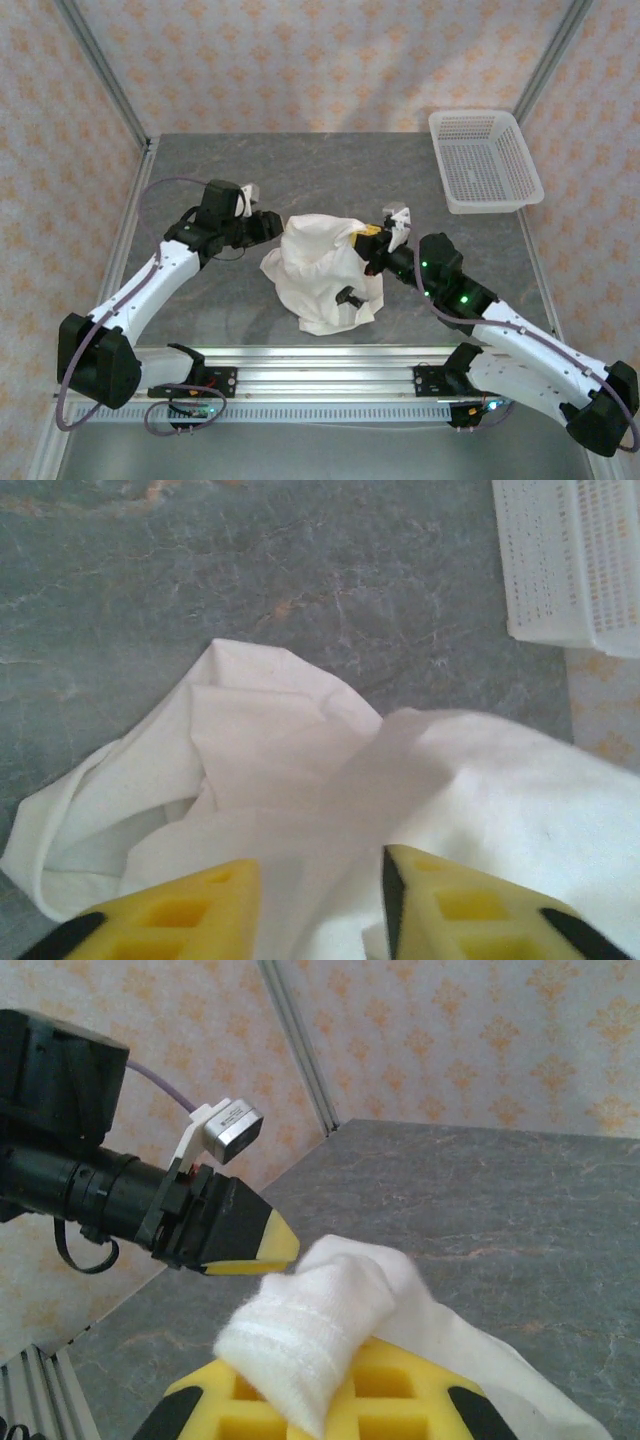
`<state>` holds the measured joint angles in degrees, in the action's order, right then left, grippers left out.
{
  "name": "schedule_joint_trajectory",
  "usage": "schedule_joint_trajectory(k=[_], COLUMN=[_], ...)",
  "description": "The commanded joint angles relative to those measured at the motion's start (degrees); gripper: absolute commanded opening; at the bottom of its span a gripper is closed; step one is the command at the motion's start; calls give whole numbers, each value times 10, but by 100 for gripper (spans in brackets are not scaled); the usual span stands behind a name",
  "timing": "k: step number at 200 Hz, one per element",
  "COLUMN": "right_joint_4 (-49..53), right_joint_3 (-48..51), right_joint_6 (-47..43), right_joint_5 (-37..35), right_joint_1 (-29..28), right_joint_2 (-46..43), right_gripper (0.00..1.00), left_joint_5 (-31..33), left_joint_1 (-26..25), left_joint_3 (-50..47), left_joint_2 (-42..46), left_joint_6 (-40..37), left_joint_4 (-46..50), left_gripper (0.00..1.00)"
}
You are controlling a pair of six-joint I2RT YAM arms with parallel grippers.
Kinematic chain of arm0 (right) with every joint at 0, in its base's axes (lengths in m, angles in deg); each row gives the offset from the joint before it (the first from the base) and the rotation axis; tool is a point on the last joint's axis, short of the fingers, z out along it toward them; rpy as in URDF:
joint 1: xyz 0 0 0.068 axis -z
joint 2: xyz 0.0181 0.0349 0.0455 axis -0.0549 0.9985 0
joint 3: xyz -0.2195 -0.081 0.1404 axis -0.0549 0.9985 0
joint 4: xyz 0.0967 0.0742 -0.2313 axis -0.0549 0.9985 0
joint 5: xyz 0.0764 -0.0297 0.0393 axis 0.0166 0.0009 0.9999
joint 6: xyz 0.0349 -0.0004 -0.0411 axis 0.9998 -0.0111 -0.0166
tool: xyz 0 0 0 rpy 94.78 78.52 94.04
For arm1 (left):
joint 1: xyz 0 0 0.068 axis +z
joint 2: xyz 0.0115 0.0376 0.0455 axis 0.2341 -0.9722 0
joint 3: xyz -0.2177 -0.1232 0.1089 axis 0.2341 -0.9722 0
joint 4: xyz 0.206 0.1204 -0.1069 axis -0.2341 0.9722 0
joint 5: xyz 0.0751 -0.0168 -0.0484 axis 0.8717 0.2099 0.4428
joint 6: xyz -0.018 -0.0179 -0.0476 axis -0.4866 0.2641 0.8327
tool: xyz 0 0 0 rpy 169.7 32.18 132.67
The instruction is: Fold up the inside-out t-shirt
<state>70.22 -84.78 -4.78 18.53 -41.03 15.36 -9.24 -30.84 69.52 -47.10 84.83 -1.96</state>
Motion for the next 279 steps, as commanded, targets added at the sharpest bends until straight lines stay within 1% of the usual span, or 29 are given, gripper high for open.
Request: schedule_joint_trajectory(k=[1, 9, 20, 29, 40, 57, 66, 78, 97, 126, 140, 152, 164, 172, 176, 188, 202, 222, 249, 258, 279], right_joint_4=[-35, -33, -34, -35, -35, -30, -20, -2, 7, 12, 14, 10, 5, 3, 2, 1, 2, 11, 29, 36, 65], right_joint_3=[7, 5, 4, 3, 1, -5, -10, -20, -30, -36, -38, -39, -39, -39, -38, -37, -36, -26, 19, 43, 109], right_joint_6=[22, 19, 19, 18, 18, 15, 12, 8, 7, 11, 15, 17, 17, 19, 19, 21, 22, 22, 13, 3, -43], right_joint_5=[23, 26, 27, 29, 32, 30, 25, 17, 26, 28, 27, 37, 52, 58, 60, 61, 66, 46, -21, -38, -106], right_joint_1=[5, 5, 6, 7, 6, 6, 6, 5, 6, 6, 6, 6, 6, 6, 6, 6, 6, 6, 13, 20, 28], right_joint_2=[7, 12, 18, 23, 27, 33, 37, 43, 47, 47, 49, 52, 54, 53, 53, 51, 48, 38, 3, -8, -8], right_gripper=[0, 0, 0, 0, 0, 0, 0, 0, 0, 0, 0, 0, 0, 0, 0, 0, 0, 0, 0, 0, 0], left_joint_5=[-9, 7, 52, 85, 104, 138, 151, 162, 173, 118, 109, 123, 155, 167, 175, 186, 168, 108, 8, -4, -20], left_joint_1=[-3, -6, -24, -60, -116, -197, -220, -232, -237, -237, -237, -237, -237, -237, -237, -233, -222, -194, -157, -150, -144], left_joint_3=[-4, -1, 10, 17, 21, 26, 29, 36, 46, 51, 59, 66, 71, 70, 70, 71, 67, 67, 79, 85, 100], left_joint_2=[35, 53, 80, 100, 118, 116, 103, 79, 40, -4, -24, -38, -46, -50, -52, -54, -49, -25, 26, 42, 74], left_joint_6=[-44, -68, -119, -170, -232, -306, -326, -333, -322, -325, -318, -307, -295, -291, -287, -273, -252, -210, -177, -173, -173], left_joint_4=[-20, -4, 31, 53, 63, 74, 79, 77, 48, -17, -36, -45, -52, -59, -62, -67, -79, -93, -75, -59, -28], left_gripper=[50, 55, 59, 59, 60, 60, 60, 59, 58, 57, 56, 56, 52, 46, 41, 21, 0, 0, 0, 0, 0])
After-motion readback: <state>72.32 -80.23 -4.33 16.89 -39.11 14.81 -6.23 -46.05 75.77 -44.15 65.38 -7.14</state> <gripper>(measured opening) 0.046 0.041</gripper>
